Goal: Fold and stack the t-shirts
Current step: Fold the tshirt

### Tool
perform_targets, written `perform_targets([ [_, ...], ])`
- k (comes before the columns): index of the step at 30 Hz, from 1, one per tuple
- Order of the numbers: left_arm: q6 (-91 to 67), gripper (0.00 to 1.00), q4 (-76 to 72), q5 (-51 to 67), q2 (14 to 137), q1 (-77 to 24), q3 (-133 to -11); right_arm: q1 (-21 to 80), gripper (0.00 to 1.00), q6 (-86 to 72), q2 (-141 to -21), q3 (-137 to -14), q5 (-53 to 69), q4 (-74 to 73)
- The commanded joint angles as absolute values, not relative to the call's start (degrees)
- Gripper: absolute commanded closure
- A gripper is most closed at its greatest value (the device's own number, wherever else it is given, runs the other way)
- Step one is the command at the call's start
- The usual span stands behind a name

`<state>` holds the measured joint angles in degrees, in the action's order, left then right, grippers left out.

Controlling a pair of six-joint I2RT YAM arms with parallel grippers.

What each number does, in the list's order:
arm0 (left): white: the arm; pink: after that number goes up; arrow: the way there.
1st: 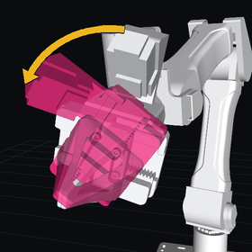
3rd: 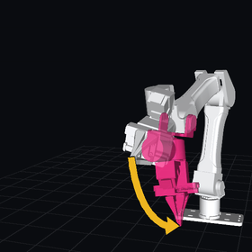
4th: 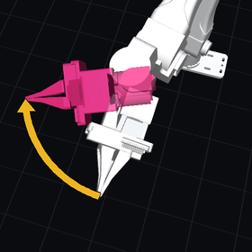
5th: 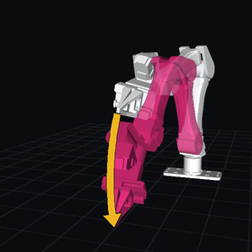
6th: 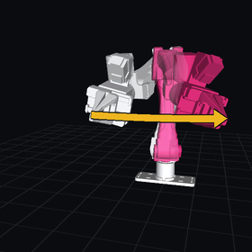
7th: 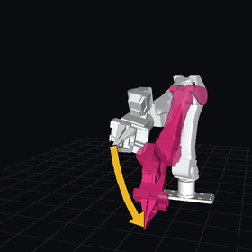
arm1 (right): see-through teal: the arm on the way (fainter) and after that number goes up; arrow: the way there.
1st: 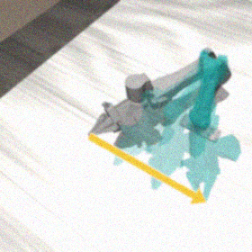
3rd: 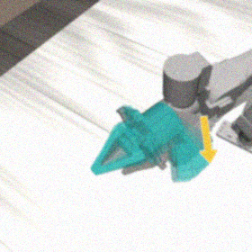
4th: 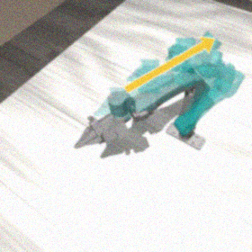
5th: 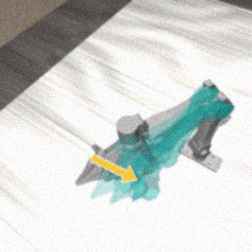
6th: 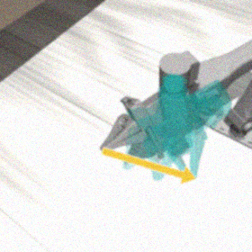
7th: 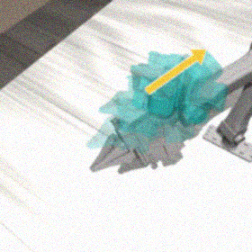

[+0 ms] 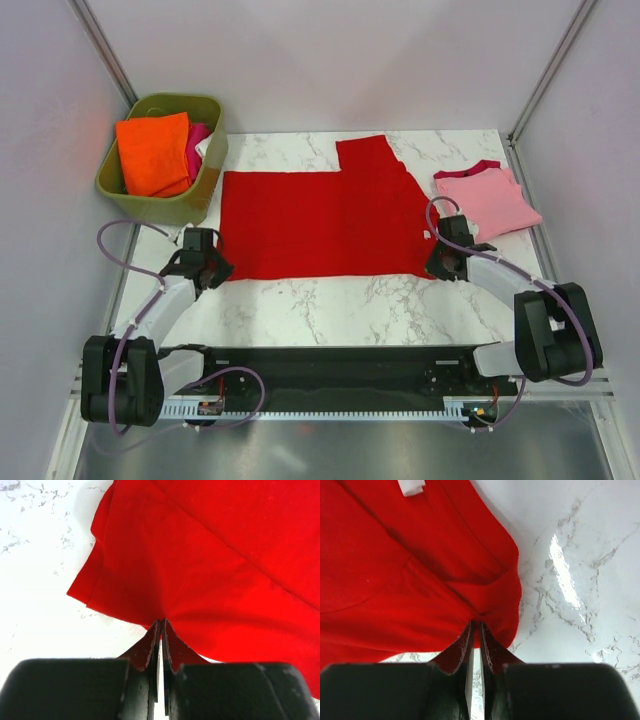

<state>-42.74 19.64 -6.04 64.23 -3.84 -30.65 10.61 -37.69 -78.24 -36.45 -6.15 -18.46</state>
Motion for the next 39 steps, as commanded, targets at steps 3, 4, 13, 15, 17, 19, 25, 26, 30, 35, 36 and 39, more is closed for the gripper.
perform_targets([
  [3, -41.04, 0.92, 19.07, -8.26, 63.72, -3.52, -29.88, 8.88, 0.88, -40.6, -79.11, -35.16, -12.65, -18.81],
  [4, -41.04, 0.92, 19.07, -8.09, 63.81, -3.52, -29.62, 8.35, 0.88, -40.95, -78.58, -34.72, -13.87, -18.98],
  [13, -42.54, 0.88, 18.54, -2.73, 59.5, -3.87, -26.63, 3.78, 0.99, -43.07, -71.19, -31.46, -15.38, -22.14],
  [15, -42.28, 0.84, 18.63, -1.41, 58.45, -3.96, -26.11, 3.08, 1.0, -42.89, -69.62, -31.12, -14.86, -22.67],
  [17, -42.1, 0.79, 18.9, -0.53, 57.49, -3.95, -25.67, 3.16, 0.97, -41.23, -68.56, -31.9, -13.89, -22.59],
  [19, -41.84, 0.72, 18.81, -0.26, 56.43, -3.95, -25.58, 3.16, 0.88, -39.21, -68.38, -33.22, -11.87, -22.94],
  [25, -39.73, 0.59, 19.6, 1.58, 54.05, -3.87, -29.7, 3.34, 0.68, -33.93, -67.76, -39.54, -6.78, -21.27],
  [26, -39.38, 0.57, 19.51, 1.76, 54.4, -3.95, -30.58, 3.43, 0.67, -32.97, -68.11, -40.42, -5.72, -20.14],
  [30, -36.84, 0.4, 18.11, 2.99, 57.38, -3.96, -36.63, 4.04, 0.62, -31.21, -74.17, -48.41, -1.5, -17.67],
  [35, -36.38, 0.24, 12.67, 5.44, 64.5, -3.87, -41.22, 5.18, 0.52, -30.67, -86.8, -61.48, 1.04, -13.81],
  [36, -37.17, 0.23, 10.92, 6.15, 65.47, -3.95, -41.74, 5.19, 0.51, -31.54, -88.92, -63.52, 0.88, -13.19],
  [39, -38.84, 0.2, 4.24, 7.99, 70.65, -3.96, -43.49, 5.27, 0.49, -32.08, -97.89, -72.48, 0.36, -10.81],
])
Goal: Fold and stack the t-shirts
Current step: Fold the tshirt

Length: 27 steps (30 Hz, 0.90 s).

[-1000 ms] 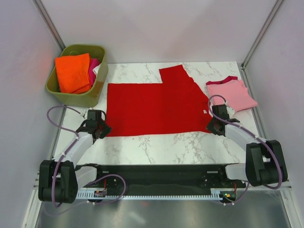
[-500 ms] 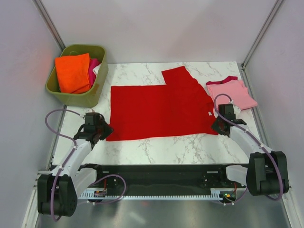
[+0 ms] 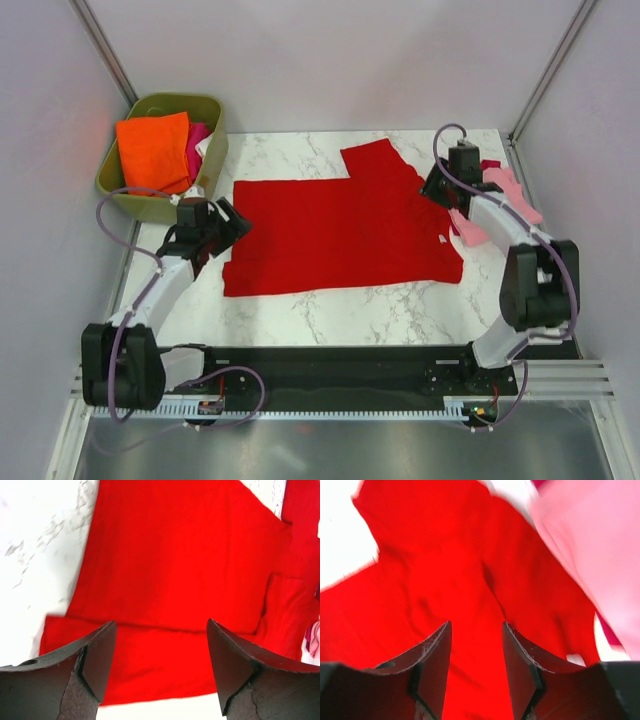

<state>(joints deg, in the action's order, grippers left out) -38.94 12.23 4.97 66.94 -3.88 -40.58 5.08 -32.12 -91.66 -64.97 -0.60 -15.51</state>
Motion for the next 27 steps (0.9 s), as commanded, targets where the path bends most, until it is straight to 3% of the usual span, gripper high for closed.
perform_targets([
  [1, -39.11, 0.2, 3.17, 8.09, 72.4, -3.96, -44.38, 5.27, 0.47, -32.6, -100.26, -75.03, 0.44, -10.55],
  [9, -42.8, 0.2, -1.23, 5.54, 88.49, -4.74, -60.89, 5.54, 0.37, -33.22, -131.28, -111.41, 3.87, -11.42],
  [10, -43.24, 0.2, -1.32, 3.97, 90.94, -5.36, -62.39, 5.45, 0.24, -33.14, -134.09, -114.84, 4.65, -11.43],
  [14, -46.57, 0.2, -2.19, 0.88, 96.14, -6.59, -68.19, 4.84, 0.23, -36.36, -146.04, -130.39, 4.05, -11.87],
  [17, -47.2, 0.21, -4.04, 0.79, 99.48, -6.77, -71.01, 3.87, 0.33, -40.07, -151.15, -134.28, 5.79, -7.32],
  [27, -42.54, 0.22, -8.97, 0.09, 99.93, -6.85, -67.94, 4.04, 0.34, -45.52, -156.88, -137.72, 8.17, -1.76],
])
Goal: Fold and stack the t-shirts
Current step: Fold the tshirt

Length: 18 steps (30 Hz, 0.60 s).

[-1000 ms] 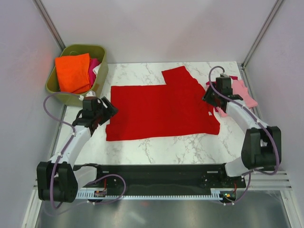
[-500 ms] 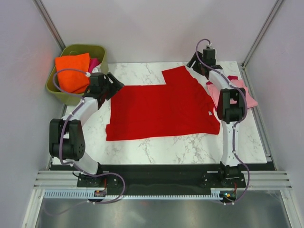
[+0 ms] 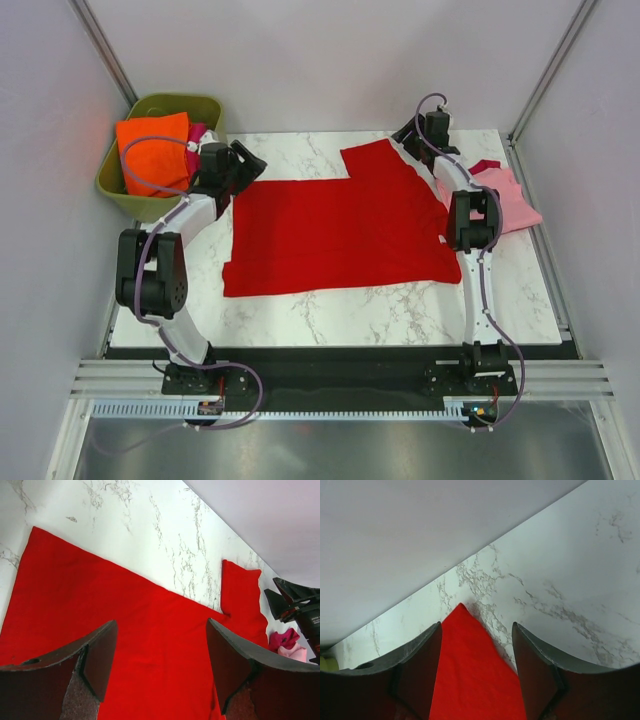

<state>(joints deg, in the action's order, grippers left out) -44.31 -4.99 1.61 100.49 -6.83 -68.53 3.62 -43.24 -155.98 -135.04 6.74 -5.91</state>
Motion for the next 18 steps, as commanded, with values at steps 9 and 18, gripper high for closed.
perform_targets([
  [9, -39.9, 0.23, -4.41, -6.32, 102.03, -6.77, -69.17, 5.54, 0.36, -46.05, -159.26, -139.57, 7.38, -2.02],
  [18, -39.73, 0.25, -1.67, -7.82, 104.5, -6.77, -71.37, 7.64, 0.39, -41.58, -158.91, -139.75, 2.64, -7.11],
])
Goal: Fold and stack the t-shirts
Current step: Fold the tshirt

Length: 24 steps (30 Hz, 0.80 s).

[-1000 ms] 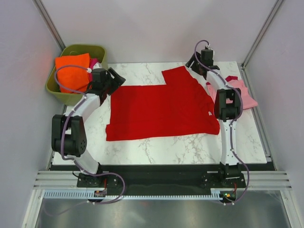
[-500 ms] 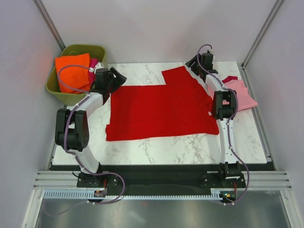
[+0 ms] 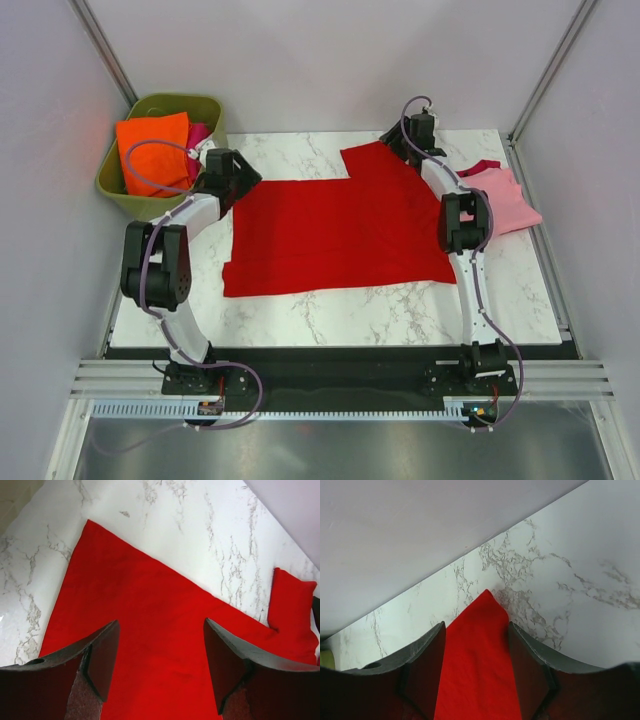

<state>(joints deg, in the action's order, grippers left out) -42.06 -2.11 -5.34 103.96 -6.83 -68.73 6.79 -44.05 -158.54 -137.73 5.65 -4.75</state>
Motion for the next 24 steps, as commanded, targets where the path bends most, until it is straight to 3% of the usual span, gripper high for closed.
perform_targets([
  [1, -39.64, 0.25, -1.41, -8.0, 104.41, -6.77, -71.37, 7.82, 0.4, -41.14, -158.99, -139.75, 2.38, -7.55],
  [5, -39.11, 0.26, -1.14, -8.26, 104.76, -6.77, -71.45, 7.91, 0.49, -39.56, -158.47, -139.66, 1.85, -7.82],
  [9, -38.23, 0.26, -0.26, -8.35, 105.9, -6.77, -72.51, 8.0, 0.76, -37.88, -157.24, -138.61, 1.05, -8.09],
  [14, -37.18, 0.27, 3.34, -9.67, 107.14, -6.85, -74.18, 7.91, 0.98, -37.0, -154.43, -136.24, 1.41, -8.09],
  [24, -34.02, 0.3, 6.06, -14.49, 109.95, -6.85, -76.9, 7.21, 1.0, -38.58, -142.91, -120.42, 3.95, 1.65],
])
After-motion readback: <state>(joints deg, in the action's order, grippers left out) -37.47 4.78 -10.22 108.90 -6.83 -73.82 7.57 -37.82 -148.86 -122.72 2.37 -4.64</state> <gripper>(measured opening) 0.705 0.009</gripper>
